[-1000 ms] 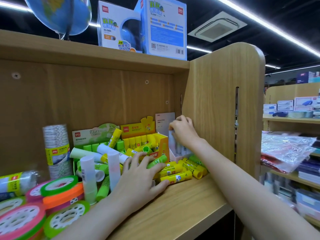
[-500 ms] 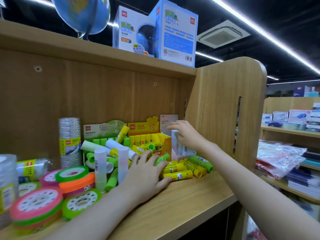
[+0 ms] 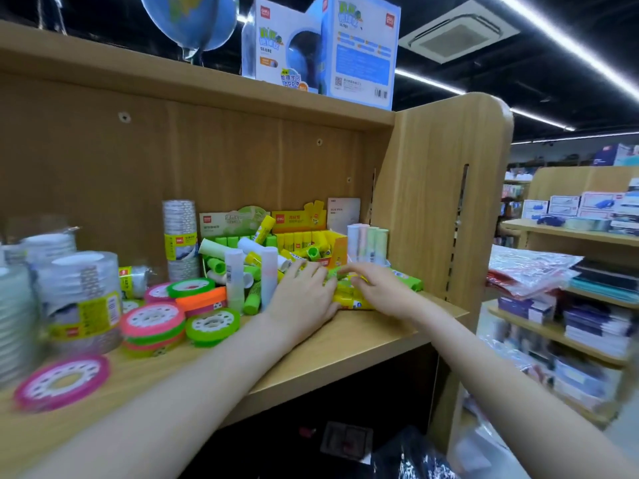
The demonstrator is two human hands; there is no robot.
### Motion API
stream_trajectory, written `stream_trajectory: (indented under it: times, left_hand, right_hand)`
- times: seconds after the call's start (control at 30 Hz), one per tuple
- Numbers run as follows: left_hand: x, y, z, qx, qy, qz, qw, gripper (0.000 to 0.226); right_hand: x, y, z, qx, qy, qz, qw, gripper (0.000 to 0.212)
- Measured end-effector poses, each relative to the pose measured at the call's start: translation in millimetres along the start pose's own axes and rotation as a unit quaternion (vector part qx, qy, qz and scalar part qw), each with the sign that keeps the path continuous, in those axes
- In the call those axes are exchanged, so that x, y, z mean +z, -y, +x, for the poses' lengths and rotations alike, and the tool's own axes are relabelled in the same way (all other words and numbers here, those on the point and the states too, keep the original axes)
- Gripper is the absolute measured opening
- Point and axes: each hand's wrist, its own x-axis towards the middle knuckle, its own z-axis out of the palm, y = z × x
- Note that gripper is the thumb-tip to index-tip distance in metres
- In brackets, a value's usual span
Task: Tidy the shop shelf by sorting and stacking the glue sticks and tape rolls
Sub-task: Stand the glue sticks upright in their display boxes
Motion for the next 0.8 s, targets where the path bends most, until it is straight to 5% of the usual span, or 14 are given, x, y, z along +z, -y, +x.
stream_trajectory:
  times: [0.27,0.43,0.53,0.8]
  left_hand:
    - [-33,22,-43,-0.058,-0.144,-0.054,0.986,0.039]
    - [-55,51,-44,-0.223,-0.043,-0.096,0.969,0.056]
    - [-56,53,-31,-0.233,0.016,-0.087,0.968,0.05]
    - [-53,53,-23,-0.245,-0.033,-0.227,0.942,0.027]
  right_hand:
    - [9,8,-22,-0.032,0.017,-0.074,0.997,0.049]
    - [16,15,-23,-0.047,-0.019,-0.052,0.997,0.059]
    - [21,17,-24,-0.082,-0.078,-0.039,0.993,0.044]
    - [29,28,-9,-0.087,-0.02,-0.164,0.982,0.031]
